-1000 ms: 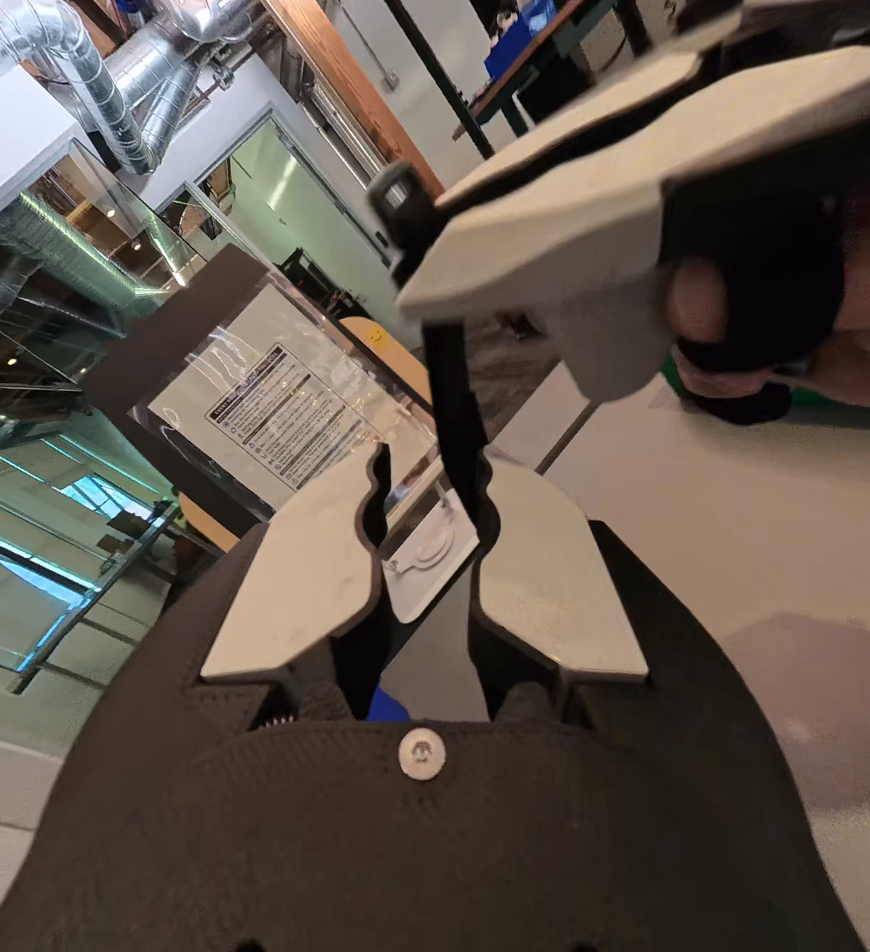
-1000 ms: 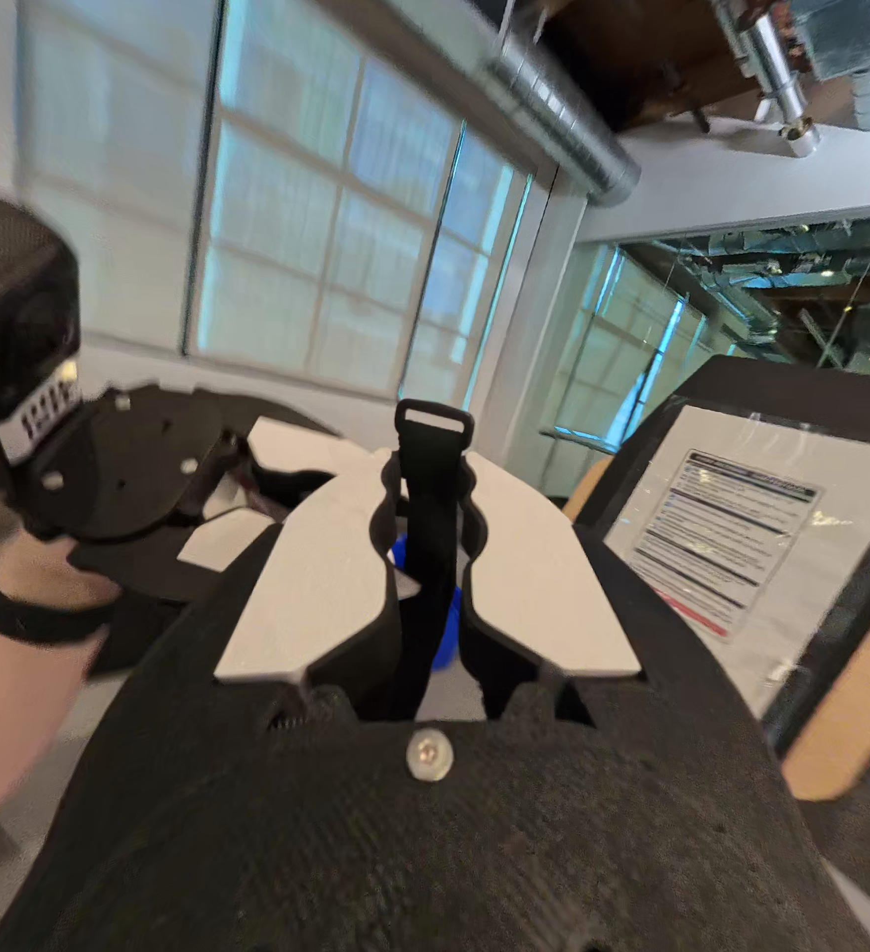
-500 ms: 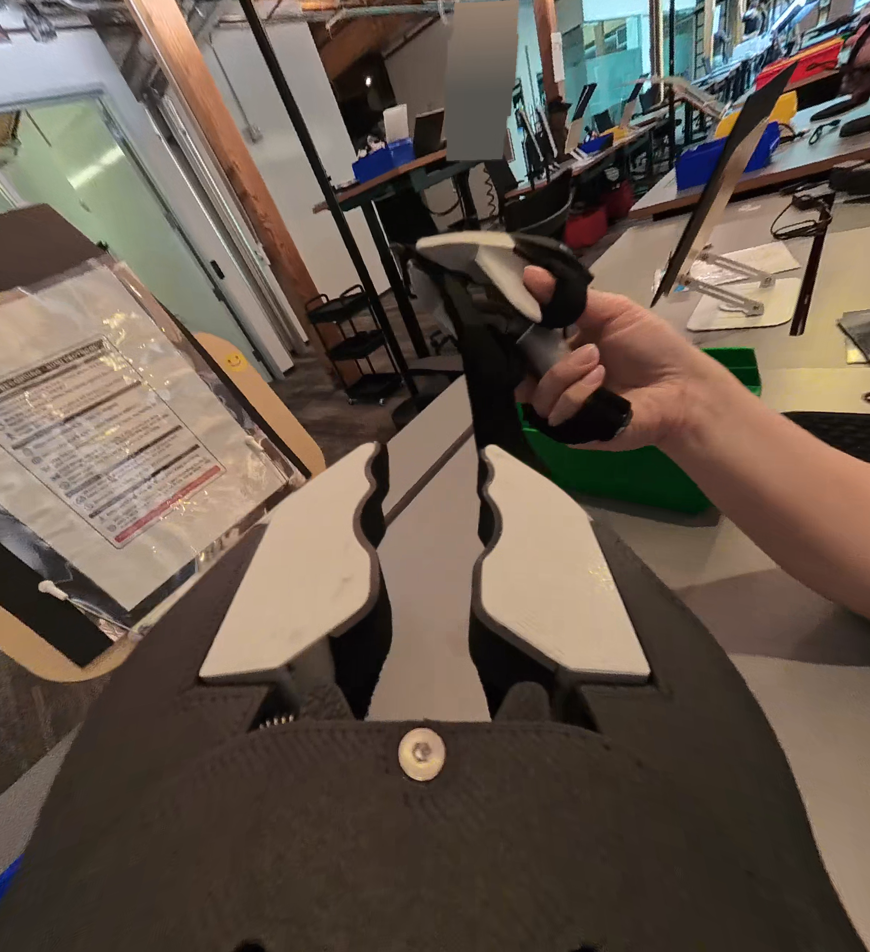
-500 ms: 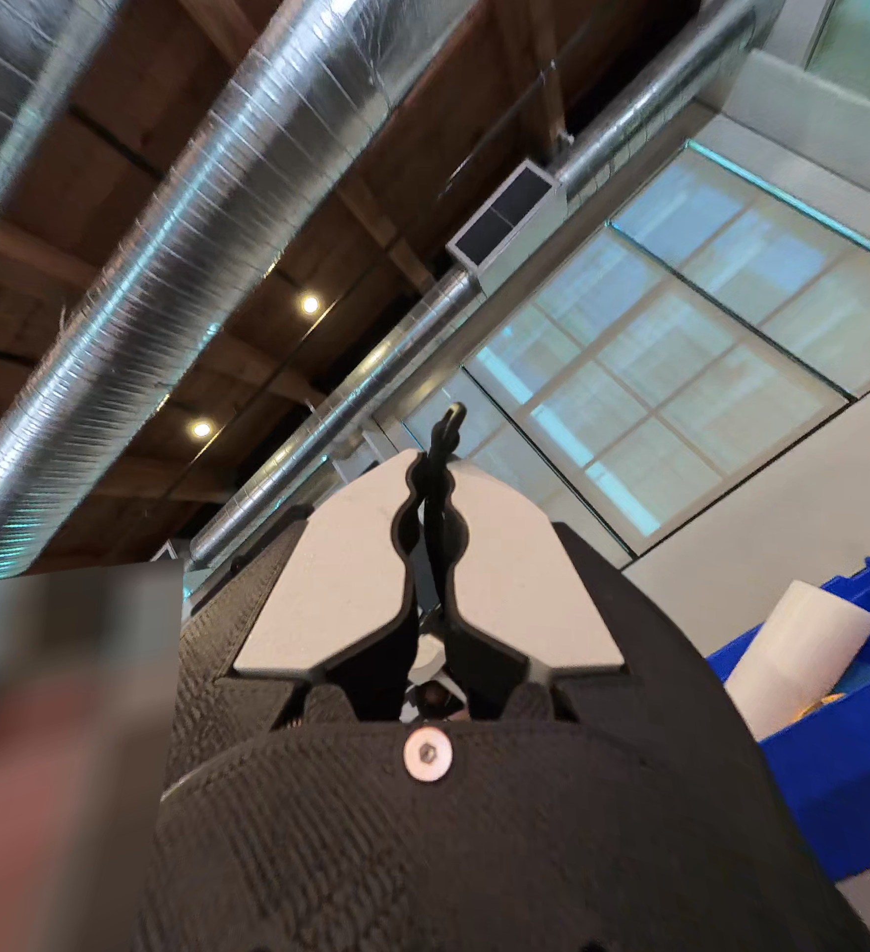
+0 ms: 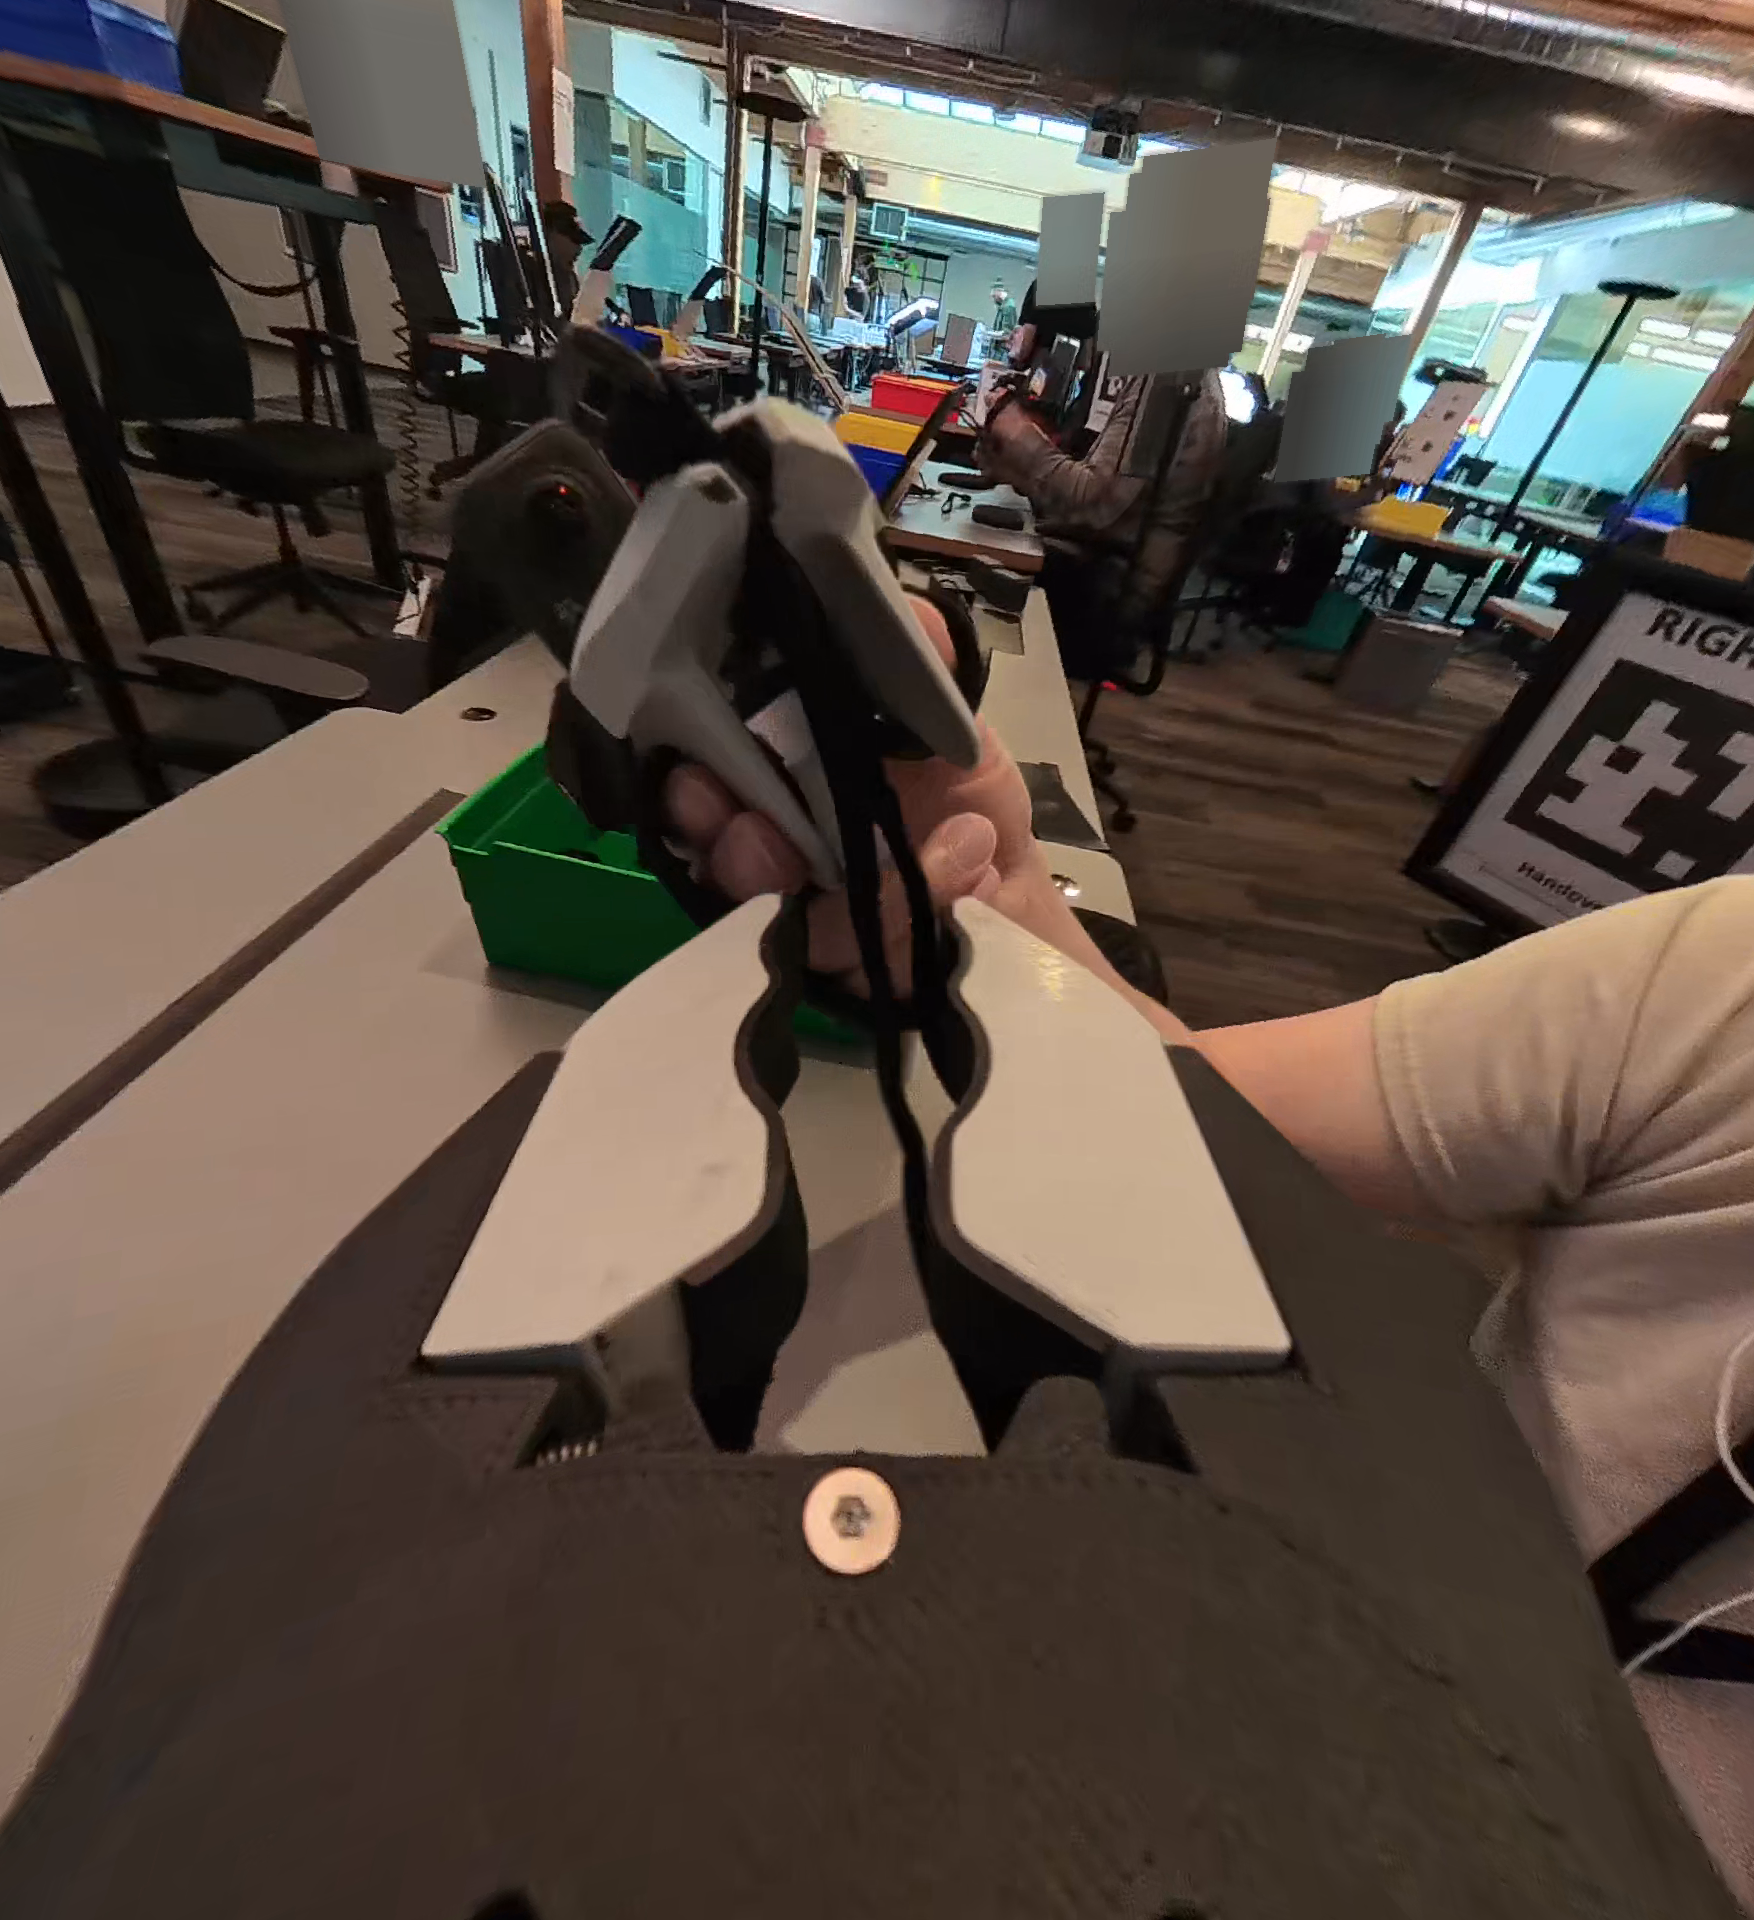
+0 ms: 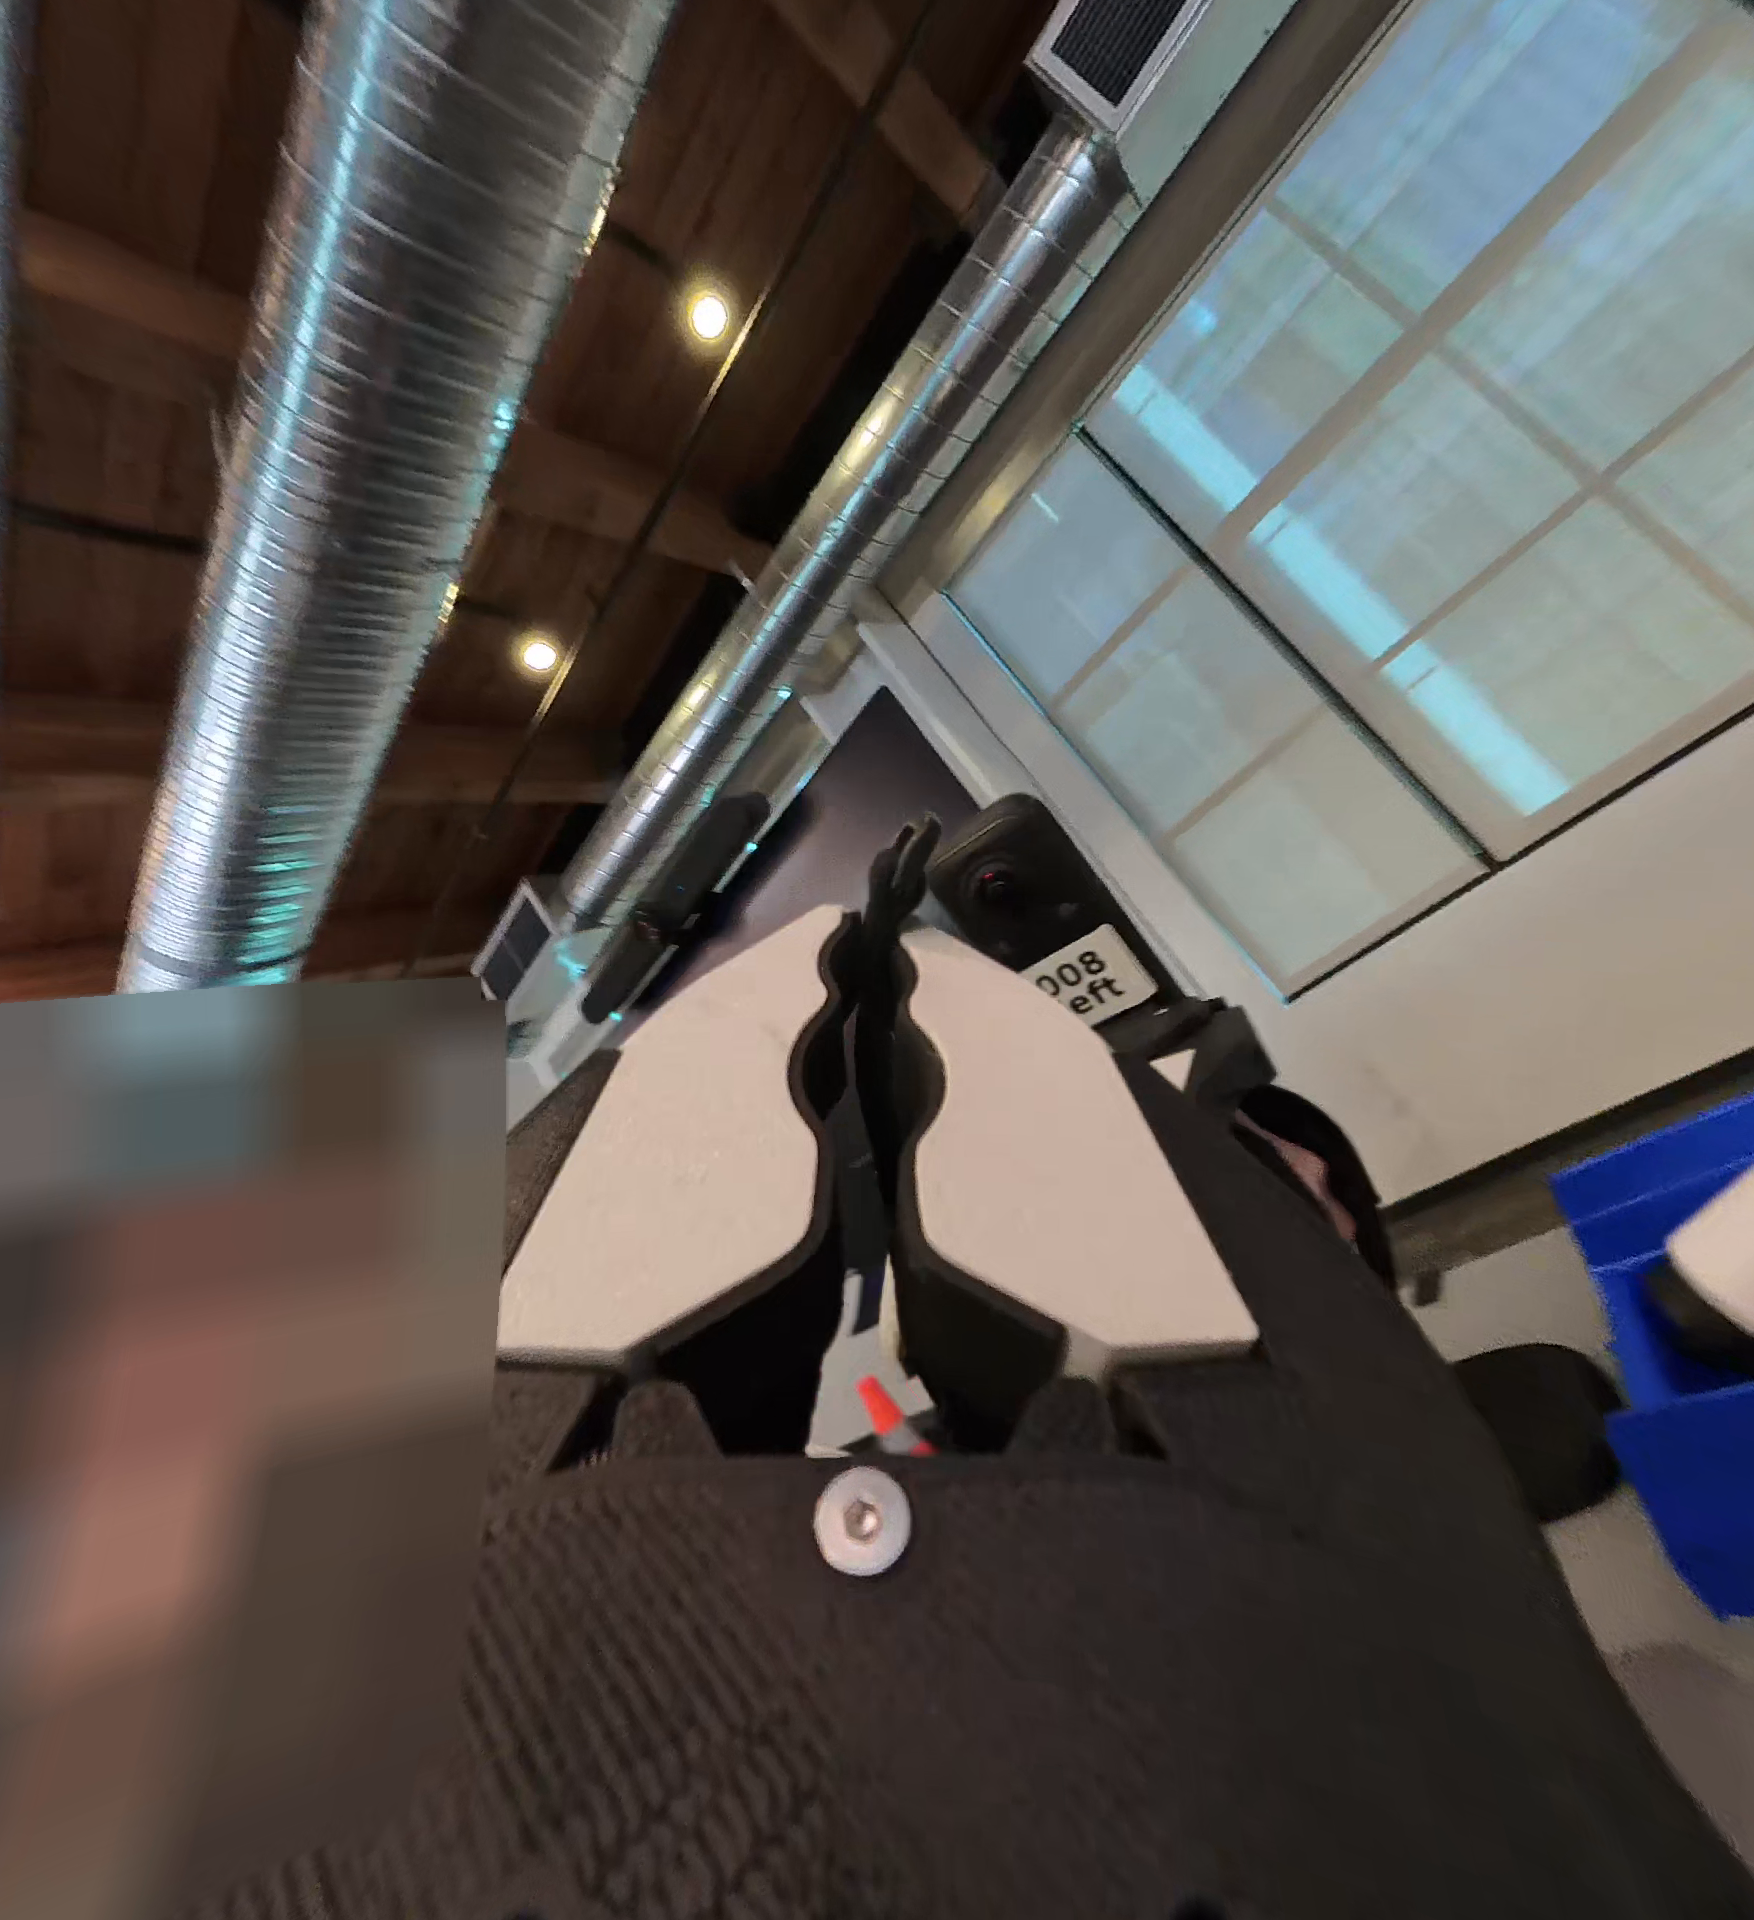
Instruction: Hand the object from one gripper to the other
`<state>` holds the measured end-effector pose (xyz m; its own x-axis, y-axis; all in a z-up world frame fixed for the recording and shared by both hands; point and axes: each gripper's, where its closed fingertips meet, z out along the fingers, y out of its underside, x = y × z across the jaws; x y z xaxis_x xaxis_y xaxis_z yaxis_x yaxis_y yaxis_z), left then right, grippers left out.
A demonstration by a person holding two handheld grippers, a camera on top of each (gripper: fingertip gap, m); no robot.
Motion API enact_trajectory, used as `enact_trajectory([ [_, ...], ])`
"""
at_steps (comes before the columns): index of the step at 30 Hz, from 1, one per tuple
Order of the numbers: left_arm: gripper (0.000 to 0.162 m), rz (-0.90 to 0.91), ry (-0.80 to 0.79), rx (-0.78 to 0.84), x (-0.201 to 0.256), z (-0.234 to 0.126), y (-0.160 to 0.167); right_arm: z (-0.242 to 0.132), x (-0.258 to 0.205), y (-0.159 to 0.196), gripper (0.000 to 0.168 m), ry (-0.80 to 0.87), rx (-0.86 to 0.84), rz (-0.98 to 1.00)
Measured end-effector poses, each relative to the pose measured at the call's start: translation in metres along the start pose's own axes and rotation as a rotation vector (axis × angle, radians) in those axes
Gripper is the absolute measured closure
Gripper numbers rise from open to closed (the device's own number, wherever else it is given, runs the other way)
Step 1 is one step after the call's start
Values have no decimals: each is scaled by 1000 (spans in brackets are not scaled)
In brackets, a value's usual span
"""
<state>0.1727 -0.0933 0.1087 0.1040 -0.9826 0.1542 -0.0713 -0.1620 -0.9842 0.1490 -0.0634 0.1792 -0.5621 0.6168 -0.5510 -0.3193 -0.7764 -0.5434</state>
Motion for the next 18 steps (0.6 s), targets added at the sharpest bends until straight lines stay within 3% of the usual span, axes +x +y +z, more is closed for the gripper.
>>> enact_trajectory([
  [2,144,48,-41,-27,-3,0,4,0,-2,-3,165,11,12,-65],
  [3,156,83,-69,-49,-6,0,6,0,-3,-4,165,16,20,-95],
  [6,157,162,-149,-49,-10,-3,0,-1,-8,-8,163,33,25,-217],
  [9,157,123,-156,89,-7,-16,-25,-4,-10,-17,126,106,38,-414],
  [10,157,83,-152,147,-6,-24,-34,-6,-11,-19,124,137,30,-506],
  [13,157,-24,-159,272,-12,-50,-53,-10,-13,-19,123,265,-17,-905],
  [18,157,-227,-12,405,-10,-79,-67,-9,-8,7,124,513,-211,-1930],
])
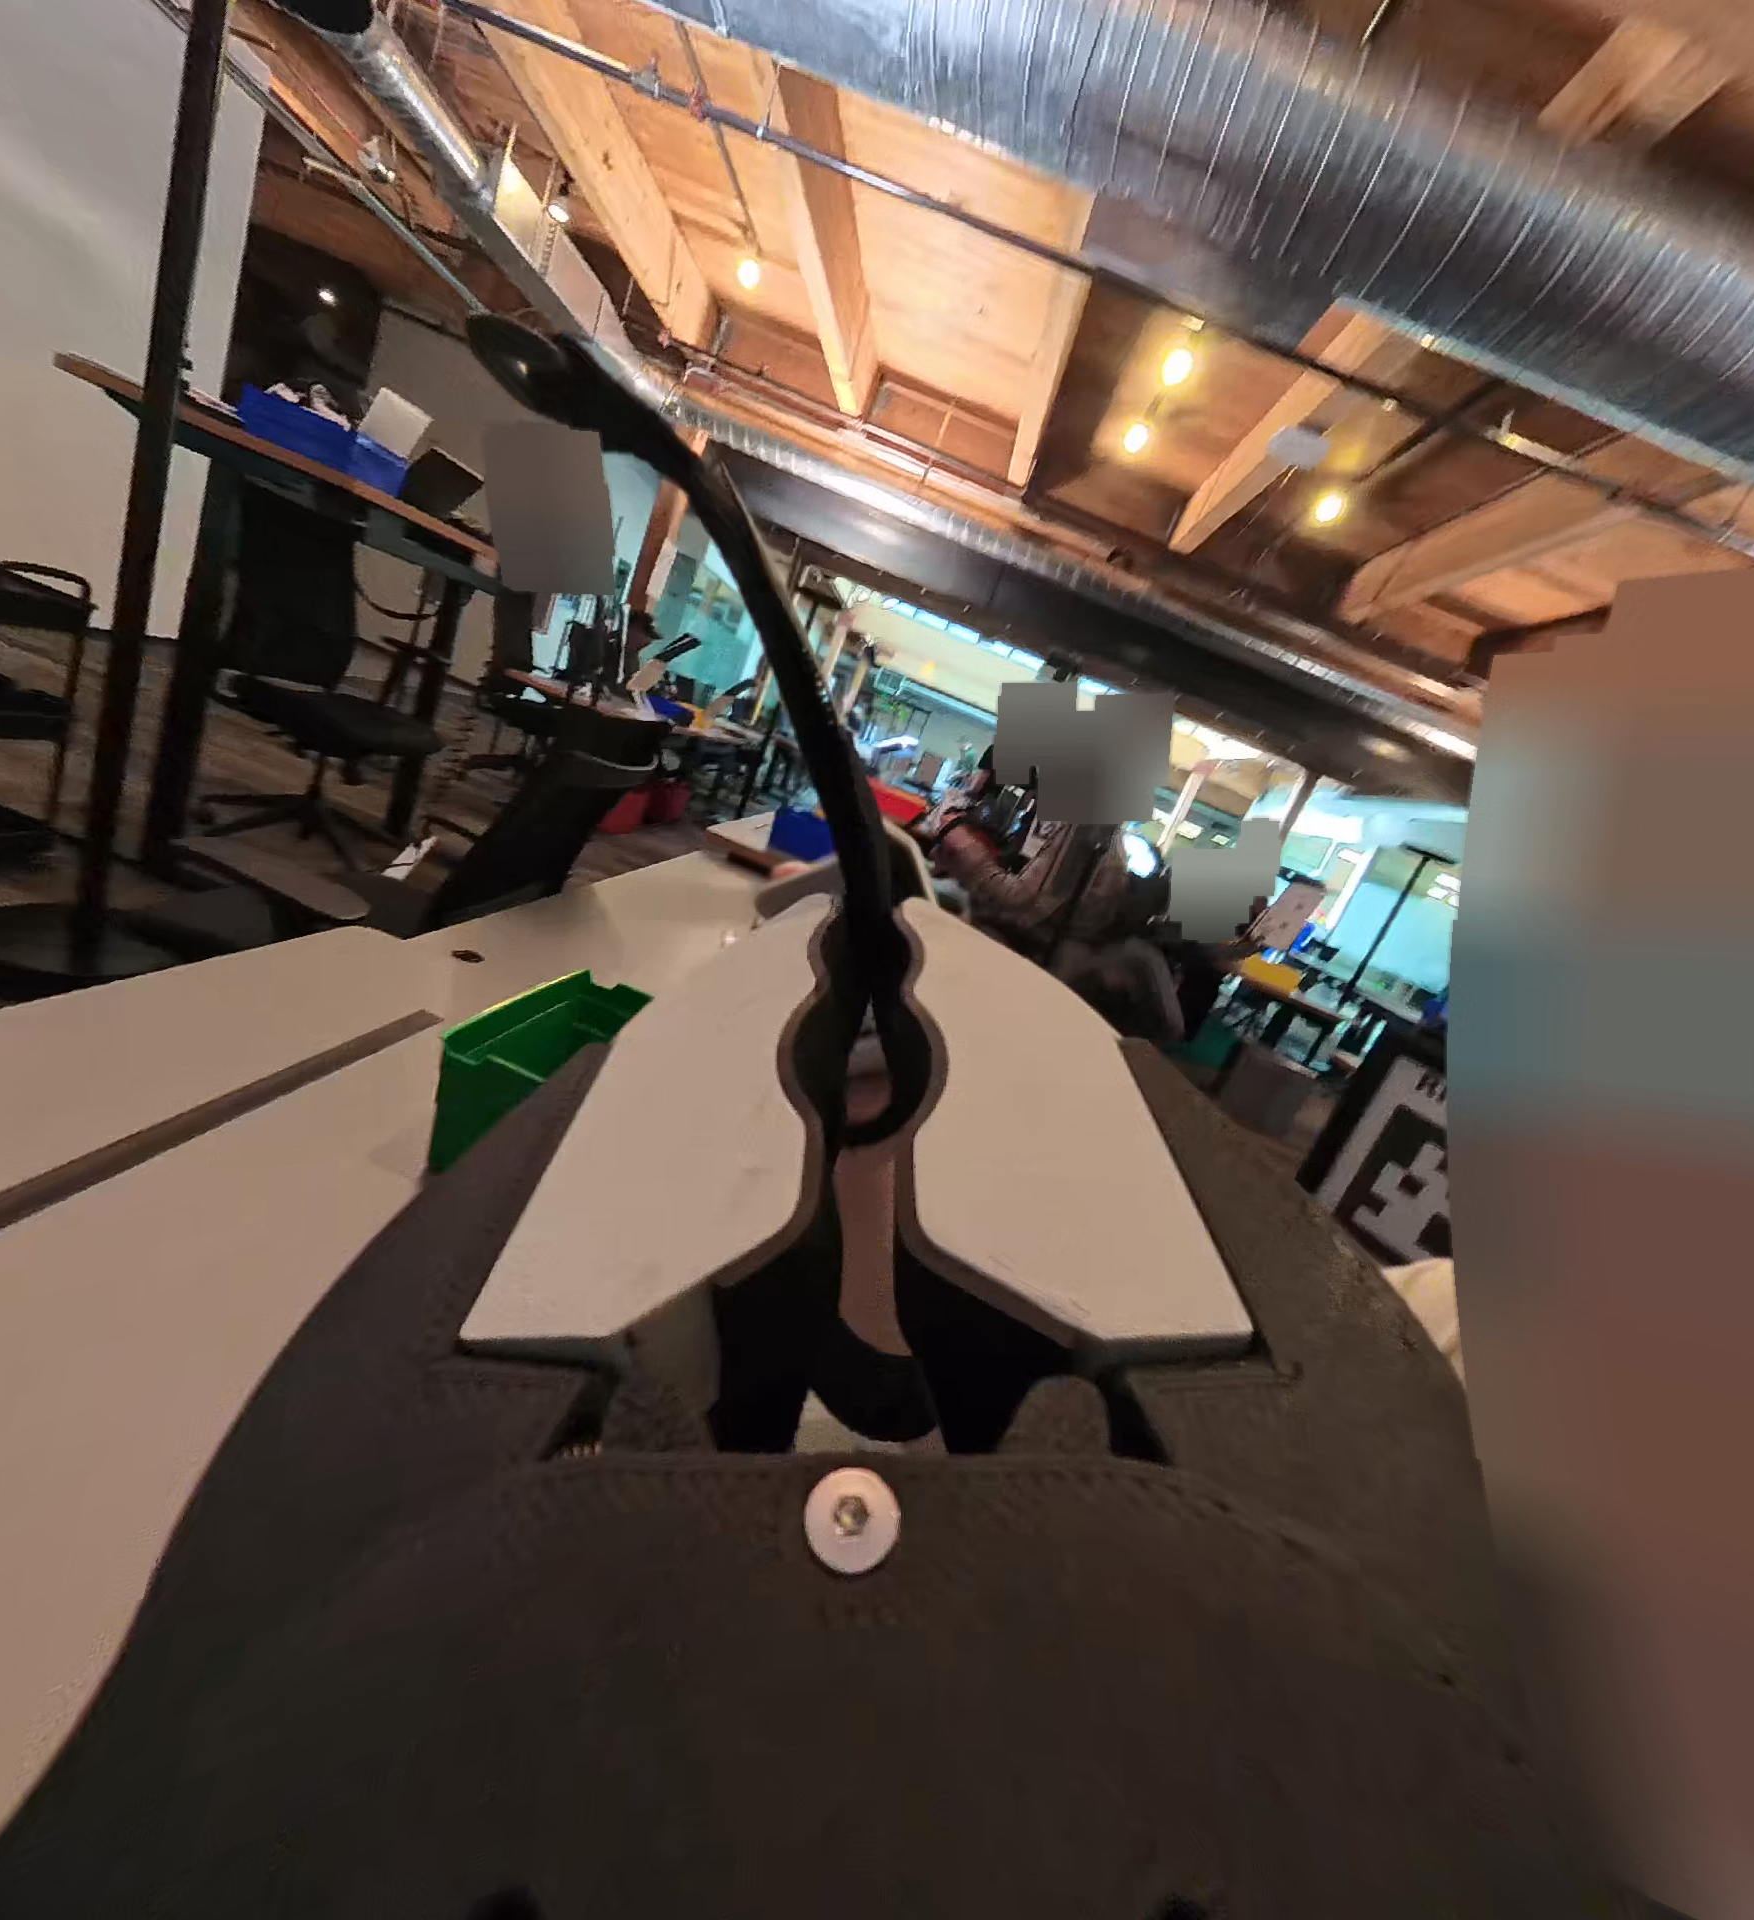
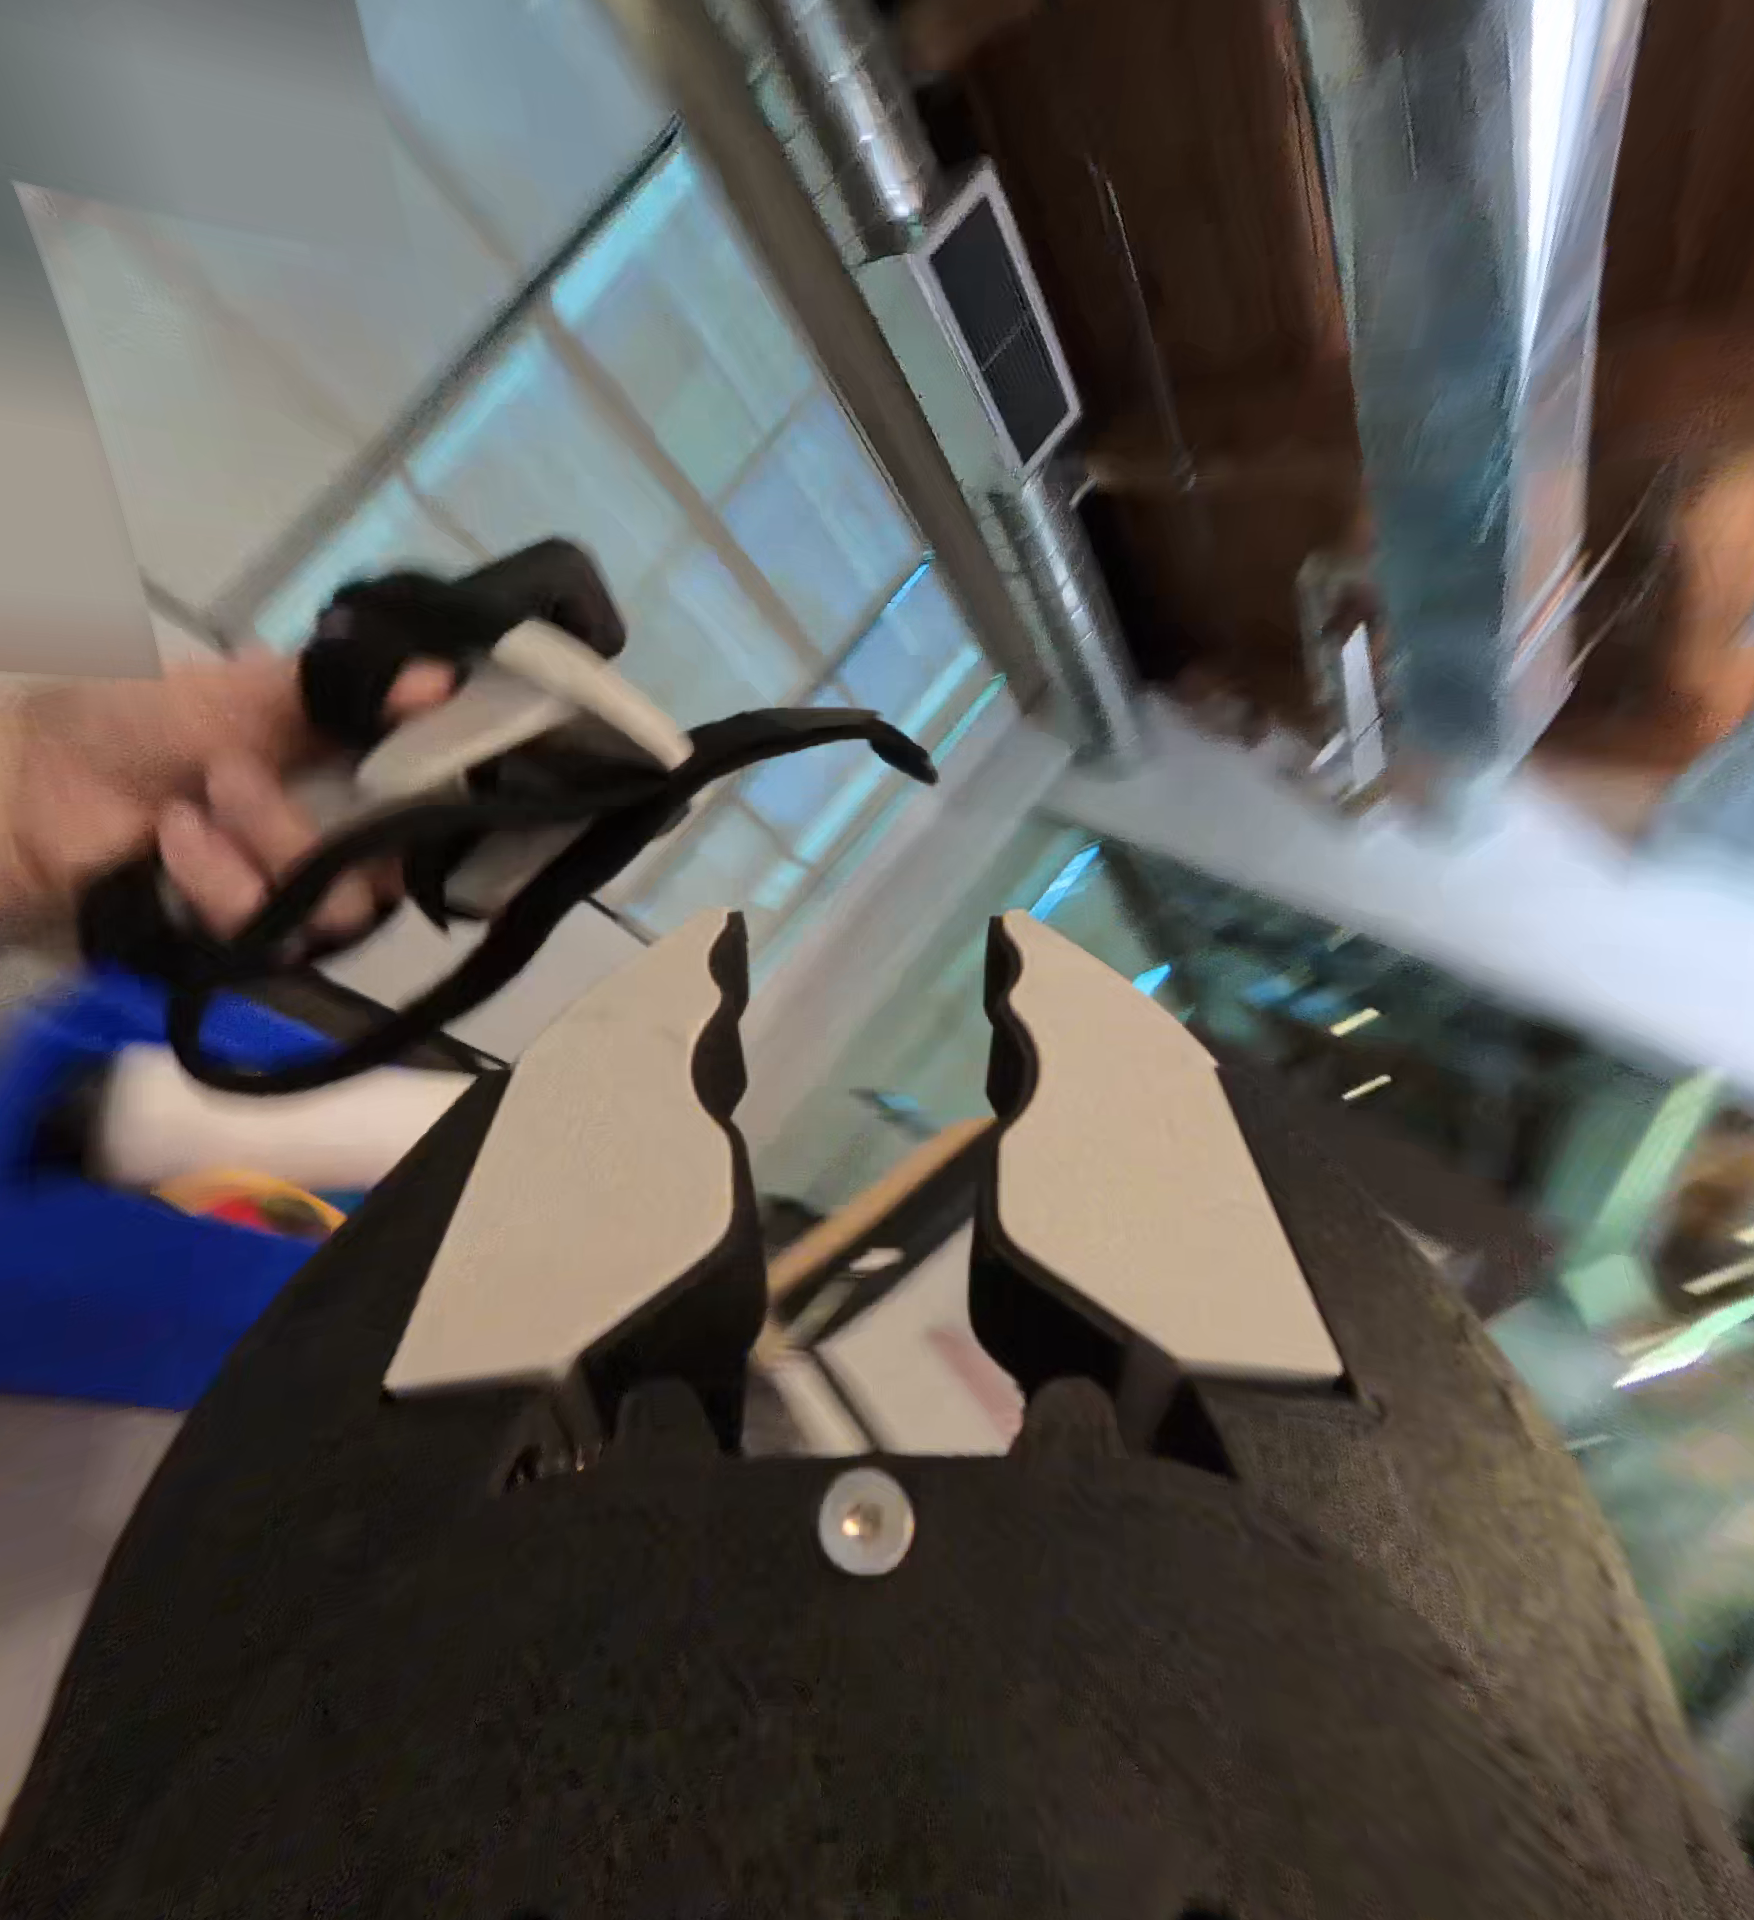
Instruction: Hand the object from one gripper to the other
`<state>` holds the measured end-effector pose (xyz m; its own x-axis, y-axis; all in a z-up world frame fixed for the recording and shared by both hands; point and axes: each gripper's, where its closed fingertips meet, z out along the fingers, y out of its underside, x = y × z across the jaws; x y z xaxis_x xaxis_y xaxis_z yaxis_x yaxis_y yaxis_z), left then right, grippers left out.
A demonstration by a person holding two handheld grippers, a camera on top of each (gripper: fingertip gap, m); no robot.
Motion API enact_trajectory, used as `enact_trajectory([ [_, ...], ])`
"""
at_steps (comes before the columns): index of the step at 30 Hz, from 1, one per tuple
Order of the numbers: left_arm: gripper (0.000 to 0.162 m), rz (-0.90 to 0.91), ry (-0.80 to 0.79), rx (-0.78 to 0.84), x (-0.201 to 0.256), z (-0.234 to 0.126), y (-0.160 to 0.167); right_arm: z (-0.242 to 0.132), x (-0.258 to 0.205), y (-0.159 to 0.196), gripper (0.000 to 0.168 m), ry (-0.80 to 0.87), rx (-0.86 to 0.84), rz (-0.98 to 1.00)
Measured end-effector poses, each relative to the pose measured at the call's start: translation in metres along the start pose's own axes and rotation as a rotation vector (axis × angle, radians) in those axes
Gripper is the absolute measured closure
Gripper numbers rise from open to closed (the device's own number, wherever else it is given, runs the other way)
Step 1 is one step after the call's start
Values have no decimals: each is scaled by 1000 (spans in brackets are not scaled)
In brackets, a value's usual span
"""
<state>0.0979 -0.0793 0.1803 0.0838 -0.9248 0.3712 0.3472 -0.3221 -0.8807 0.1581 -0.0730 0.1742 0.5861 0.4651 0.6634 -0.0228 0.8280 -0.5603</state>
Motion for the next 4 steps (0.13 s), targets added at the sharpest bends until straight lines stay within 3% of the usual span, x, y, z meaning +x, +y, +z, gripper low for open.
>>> enact_trajectory([
  [2,157,-37,-5,40,-5,-5,-7,2,-25,-10,130,-31,13,-258],
  [4,157,-65,-42,116,-14,-11,-18,7,-52,-16,128,-137,26,-263],
])
